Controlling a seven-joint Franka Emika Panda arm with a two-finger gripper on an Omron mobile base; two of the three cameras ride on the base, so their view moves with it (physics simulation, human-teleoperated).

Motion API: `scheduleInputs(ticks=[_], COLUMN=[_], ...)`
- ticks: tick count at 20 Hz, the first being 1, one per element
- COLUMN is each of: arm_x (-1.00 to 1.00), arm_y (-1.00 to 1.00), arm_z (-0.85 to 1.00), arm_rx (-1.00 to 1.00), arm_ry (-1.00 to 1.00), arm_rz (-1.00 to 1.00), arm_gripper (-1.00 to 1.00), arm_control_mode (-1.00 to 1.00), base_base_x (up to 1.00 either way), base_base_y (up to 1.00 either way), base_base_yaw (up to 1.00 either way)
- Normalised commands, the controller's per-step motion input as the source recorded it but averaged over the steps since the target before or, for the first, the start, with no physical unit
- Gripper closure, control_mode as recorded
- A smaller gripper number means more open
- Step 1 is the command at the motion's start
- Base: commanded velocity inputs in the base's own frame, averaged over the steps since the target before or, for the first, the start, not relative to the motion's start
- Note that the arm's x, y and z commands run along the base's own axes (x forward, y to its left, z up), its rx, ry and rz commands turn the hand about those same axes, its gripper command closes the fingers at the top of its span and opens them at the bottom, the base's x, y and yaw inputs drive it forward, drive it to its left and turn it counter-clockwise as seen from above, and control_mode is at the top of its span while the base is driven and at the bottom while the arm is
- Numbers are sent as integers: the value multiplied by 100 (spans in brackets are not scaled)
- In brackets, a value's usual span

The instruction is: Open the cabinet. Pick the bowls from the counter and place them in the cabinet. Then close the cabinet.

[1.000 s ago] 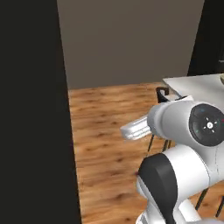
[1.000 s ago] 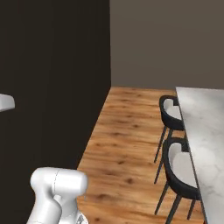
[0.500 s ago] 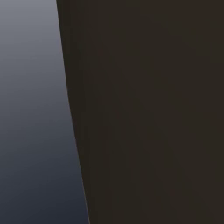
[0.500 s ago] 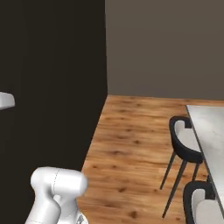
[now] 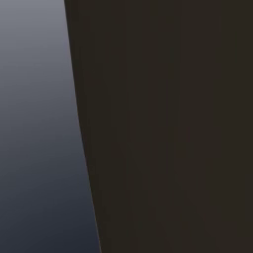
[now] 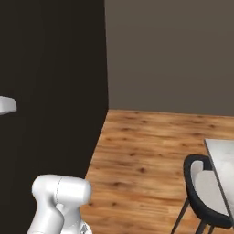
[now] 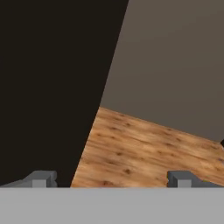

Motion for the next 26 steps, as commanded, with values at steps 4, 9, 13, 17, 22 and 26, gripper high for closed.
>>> scheduleInputs(ticks=[4,9,13,17,22,26], arm_x=[0,0,0,0,0,0], arm_y=[0,0,0,0,0,0], arm_z=[0,0,0,0,0,0], arm_rx=[0,0,0,0,0,0], arm_ry=[0,0,0,0,0,0], arm_rz=[0,0,0,0,0,0], arm_gripper=[-100,-100,-100,-100,-100,-100], arm_control_mode=[100,100,100,100,100,100], base_base_x=[100,100,100,100,100,100], base_base_y=[0,0,0,0,1,3], base_base_yaw=[0,-6,-20,-35,-52,-61])
